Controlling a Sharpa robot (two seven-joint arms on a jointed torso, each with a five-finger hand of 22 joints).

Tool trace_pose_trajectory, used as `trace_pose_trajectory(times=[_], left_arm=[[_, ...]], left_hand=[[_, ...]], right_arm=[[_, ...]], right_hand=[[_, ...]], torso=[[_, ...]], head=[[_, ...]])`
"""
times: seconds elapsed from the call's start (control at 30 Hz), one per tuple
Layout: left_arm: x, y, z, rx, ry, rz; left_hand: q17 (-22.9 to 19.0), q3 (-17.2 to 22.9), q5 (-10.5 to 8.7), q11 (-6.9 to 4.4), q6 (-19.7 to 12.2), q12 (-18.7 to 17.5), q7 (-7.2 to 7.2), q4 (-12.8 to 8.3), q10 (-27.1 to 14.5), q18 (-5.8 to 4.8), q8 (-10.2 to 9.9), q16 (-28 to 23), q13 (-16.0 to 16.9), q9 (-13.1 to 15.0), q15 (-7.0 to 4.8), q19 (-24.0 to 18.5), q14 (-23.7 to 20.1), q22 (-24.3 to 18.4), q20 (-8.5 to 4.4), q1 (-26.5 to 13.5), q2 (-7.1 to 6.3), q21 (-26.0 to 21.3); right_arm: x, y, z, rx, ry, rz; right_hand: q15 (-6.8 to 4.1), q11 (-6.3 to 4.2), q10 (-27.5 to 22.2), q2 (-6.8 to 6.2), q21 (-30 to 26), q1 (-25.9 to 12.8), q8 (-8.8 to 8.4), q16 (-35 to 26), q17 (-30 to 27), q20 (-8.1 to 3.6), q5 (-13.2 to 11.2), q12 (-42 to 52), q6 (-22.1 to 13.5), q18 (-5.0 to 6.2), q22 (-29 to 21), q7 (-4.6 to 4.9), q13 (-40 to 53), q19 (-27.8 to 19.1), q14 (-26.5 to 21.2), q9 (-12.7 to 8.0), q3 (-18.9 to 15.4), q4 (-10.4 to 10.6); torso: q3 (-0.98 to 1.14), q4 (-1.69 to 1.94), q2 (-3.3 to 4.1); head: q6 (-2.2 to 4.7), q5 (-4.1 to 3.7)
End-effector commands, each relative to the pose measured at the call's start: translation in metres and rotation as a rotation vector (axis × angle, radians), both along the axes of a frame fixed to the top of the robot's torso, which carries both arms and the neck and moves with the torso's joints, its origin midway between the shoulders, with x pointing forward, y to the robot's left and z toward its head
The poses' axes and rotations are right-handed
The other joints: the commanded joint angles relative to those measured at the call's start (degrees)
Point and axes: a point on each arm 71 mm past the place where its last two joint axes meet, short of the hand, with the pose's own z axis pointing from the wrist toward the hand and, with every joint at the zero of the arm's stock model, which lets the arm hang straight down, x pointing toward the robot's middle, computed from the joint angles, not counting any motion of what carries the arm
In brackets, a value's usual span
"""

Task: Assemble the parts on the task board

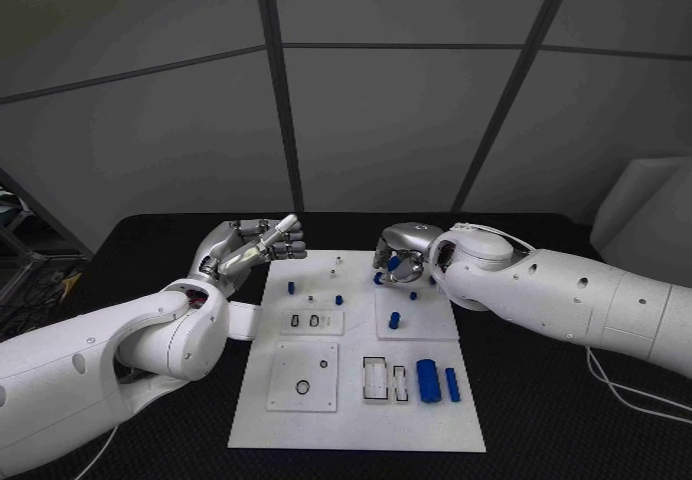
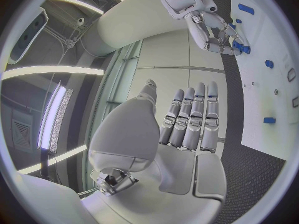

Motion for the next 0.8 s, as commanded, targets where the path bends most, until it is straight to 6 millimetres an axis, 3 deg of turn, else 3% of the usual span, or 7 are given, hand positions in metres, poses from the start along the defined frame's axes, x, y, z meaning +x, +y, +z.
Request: trace_pose_trajectory(times=[0.03, 0.8], left_arm=[[-0.0006, -0.0018, 0.0022, -0.003, -0.018, -0.018], [-0.0009, -0.0001, 0.0023, -0.001, -0.016, -0.015]], left_hand=[[0.10, -0.34, -0.25, 0.47, 0.14, -0.27, 0.36, 0.10, -0.11, -1.09, -0.39, -0.27, -0.03, -0.09, 0.29, 0.40, 0.02, -0.07, -0.06, -0.11, -0.27, 0.22], [0.14, -0.38, -0.23, 0.57, 0.03, -0.46, 0.47, 0.18, -0.27, -1.10, -0.57, -0.42, -0.04, -0.09, 0.34, 0.37, 0.00, -0.10, -0.03, -0.21, -0.17, 0.19]], right_arm=[[0.0007, 0.0018, -0.0004, -0.024, 0.011, 0.009], [0.0059, 0.0080, -0.0051, -0.044, 0.037, 0.017]], right_hand=[[0.37, -0.02, 0.77, 0.34, 1.65, 0.89, -0.20, 2.05, 2.19, 0.00, -0.71, 0.34, -0.31, -1.15, 2.21, 0.15, 0.00, 1.09, 1.82, 0.01, 0.98, 0.02], [0.21, -0.44, 3.22, 0.60, 5.42, 1.35, -0.07, 6.46, 6.55, -0.13, -1.69, 0.78, 0.38, -1.79, 7.06, 0.06, -0.05, 2.53, 1.74, 0.08, 4.45, 0.46]], torso=[[0.04, 0.01, 0.11], [0.03, -0.11, 0.31]], head=[[-0.17, 0.02], [-0.81, 0.35]])
